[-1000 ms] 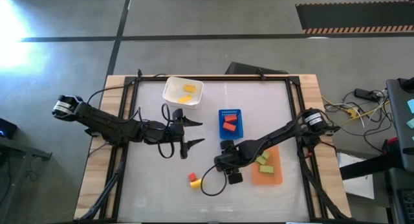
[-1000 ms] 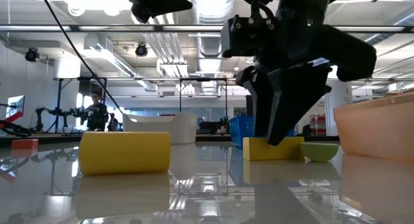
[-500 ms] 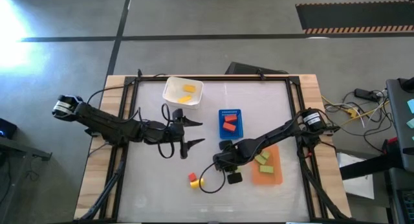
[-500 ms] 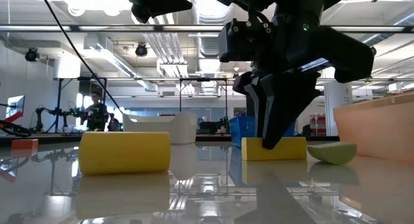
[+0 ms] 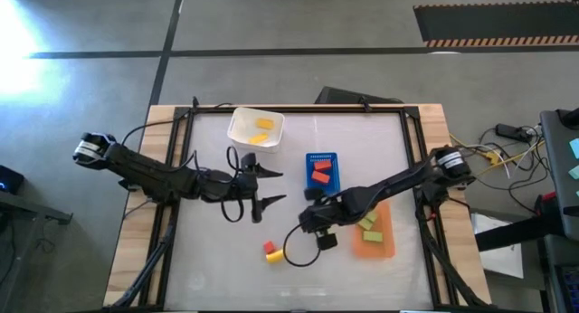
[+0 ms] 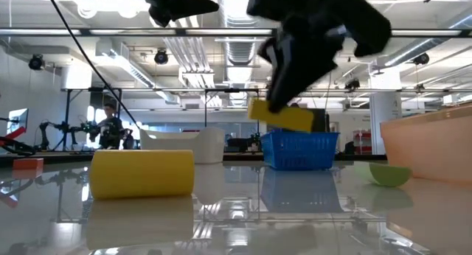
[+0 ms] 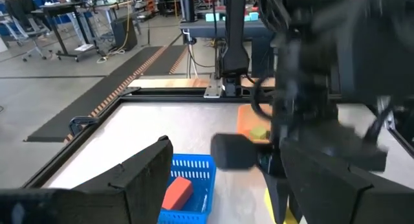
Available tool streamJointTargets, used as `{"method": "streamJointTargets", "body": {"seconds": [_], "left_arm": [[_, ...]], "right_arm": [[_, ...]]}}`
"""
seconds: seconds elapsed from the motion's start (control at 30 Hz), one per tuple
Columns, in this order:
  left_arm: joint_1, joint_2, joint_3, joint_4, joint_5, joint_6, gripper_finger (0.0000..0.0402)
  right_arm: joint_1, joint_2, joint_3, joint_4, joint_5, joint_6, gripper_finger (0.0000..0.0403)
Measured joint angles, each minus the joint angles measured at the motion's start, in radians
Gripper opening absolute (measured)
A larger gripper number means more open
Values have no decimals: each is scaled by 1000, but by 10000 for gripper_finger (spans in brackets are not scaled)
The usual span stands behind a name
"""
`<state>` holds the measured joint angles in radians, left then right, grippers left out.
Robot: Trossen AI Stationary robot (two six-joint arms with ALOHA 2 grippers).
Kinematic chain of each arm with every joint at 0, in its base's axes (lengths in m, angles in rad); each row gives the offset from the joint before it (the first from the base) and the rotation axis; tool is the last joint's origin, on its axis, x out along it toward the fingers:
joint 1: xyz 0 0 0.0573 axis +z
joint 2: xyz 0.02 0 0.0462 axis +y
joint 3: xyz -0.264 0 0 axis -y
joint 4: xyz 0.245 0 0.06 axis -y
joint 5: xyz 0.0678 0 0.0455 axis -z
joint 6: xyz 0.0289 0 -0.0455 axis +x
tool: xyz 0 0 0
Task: Sort & place blocks by color
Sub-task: Put the yellow block into the white bin
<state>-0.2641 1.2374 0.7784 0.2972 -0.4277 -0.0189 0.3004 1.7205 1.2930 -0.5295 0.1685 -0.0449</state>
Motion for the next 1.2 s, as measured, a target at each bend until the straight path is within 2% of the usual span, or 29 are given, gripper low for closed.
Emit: {"method": "streamJointTargets", "body": {"seconds": [0.27, 0.5, 0.57, 0.7, 0.8, 0.93, 1.2], "left_arm": [[-32, 1, -30, 7, 3, 3, 270], [-50, 7, -103, 118, 4, -1, 270], [-51, 15, -127, 190, 4, -1, 270], [-51, 44, -168, 325, 18, 0, 270], [-51, 87, -178, 436, 47, 0, 270], [-51, 180, -176, 588, 82, 7, 270], [-49, 343, -150, 848, 83, 7, 270]], "right_arm": [[1, -139, -130, 300, 17, -91, 38], [0, -275, -363, 809, 17, -150, 38], [0, -293, -418, 989, 17, -157, 38], [-4, -301, -488, 1227, 18, -176, 38], [-13, -291, -501, 1311, 29, -165, 38], [-18, -273, -501, 1331, 95, -173, 38], [-31, -271, -501, 1335, 95, -138, 38]]}}
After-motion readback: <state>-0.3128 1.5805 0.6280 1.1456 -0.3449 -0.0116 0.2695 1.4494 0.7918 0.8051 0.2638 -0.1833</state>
